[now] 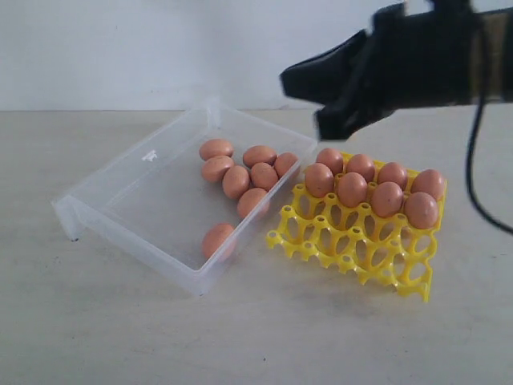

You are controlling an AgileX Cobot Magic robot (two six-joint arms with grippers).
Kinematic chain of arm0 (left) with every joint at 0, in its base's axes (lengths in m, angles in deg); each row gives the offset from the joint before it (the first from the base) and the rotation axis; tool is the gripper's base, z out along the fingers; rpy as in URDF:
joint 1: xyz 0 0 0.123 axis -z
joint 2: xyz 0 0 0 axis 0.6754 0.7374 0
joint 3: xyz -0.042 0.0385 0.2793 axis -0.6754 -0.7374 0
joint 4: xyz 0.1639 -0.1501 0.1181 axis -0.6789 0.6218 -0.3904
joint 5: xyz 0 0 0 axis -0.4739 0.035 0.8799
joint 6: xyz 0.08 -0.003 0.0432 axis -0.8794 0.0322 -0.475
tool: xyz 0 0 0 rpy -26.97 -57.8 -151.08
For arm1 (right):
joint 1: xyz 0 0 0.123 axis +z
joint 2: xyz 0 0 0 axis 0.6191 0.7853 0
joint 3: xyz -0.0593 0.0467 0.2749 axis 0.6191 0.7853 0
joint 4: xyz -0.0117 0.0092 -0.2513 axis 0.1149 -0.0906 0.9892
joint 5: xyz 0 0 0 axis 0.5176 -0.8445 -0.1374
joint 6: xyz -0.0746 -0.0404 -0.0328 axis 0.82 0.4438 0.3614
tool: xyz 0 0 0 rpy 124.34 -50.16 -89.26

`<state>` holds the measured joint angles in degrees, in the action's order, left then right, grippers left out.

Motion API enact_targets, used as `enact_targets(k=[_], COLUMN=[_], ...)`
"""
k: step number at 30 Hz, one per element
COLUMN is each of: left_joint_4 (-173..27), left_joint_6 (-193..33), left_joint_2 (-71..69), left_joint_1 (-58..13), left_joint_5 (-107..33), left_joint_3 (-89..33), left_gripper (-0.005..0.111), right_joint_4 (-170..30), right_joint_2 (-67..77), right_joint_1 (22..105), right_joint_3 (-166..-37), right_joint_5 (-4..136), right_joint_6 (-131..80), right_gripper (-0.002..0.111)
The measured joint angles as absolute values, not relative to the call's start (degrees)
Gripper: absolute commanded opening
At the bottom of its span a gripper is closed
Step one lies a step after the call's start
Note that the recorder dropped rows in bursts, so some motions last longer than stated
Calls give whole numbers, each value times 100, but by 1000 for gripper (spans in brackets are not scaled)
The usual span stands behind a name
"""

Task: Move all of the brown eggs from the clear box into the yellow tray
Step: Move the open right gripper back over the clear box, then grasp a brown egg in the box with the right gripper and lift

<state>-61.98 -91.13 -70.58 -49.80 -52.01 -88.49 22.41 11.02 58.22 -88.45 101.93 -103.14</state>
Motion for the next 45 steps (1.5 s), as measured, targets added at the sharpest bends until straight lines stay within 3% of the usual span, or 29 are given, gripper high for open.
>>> enact_targets(k=[5,8,12,15,17,19,22,27,28,45], left_joint_4=[-6198,-6198,-6198,-6198,-6198,-6198,-6198,-6198,-6198,-6198], left_joint_6=[-9113,-9113,-9113,-9113,-9113,-9113,-9113,-9113,-9113,-9113], left_joint_2=[-7058,-7058,-7058,-7058,-7058,-7058,-7058,-7058,-7058,-7058], left_joint_1=[-4980,-4980,-4980,-4980,-4980,-4980,-4980,-4980,-4980,-4980], left_joint_5=[-5201,-5201,-5201,-5201,-5201,-5201,-5201,-5201,-5201,-5201], left_joint_3=[-8849,-8849,-8849,-8849,-8849,-8849,-8849,-8849,-8849,-8849], left_gripper=[-4,-4,-4,-4,-4,-4,-4,-4,-4,-4], right_joint_4=[2579,1645,-1615,-4774,-5849,-6089,-6166,-6173,-6173,-6214], right_joint_2=[1451,1897,2666,3692,4437,4934,5491,6059,6138,6865], right_joint_1=[7999,8679,8961,8817,8716,8703,8596,8267,8187,7607], right_joint_3=[-8923,-9354,-10414,-12184,-13316,-14246,-15118,-15221,-15221,-15234], right_joint_5=[6222,4944,4104,2024,727,289,523,866,866,1958], right_joint_6=[-10282,-9580,-6995,-3852,-2874,-2649,-3246,-4194,-4371,-5863], right_gripper=[0,0,0,0,0,0,6,57,62,62])
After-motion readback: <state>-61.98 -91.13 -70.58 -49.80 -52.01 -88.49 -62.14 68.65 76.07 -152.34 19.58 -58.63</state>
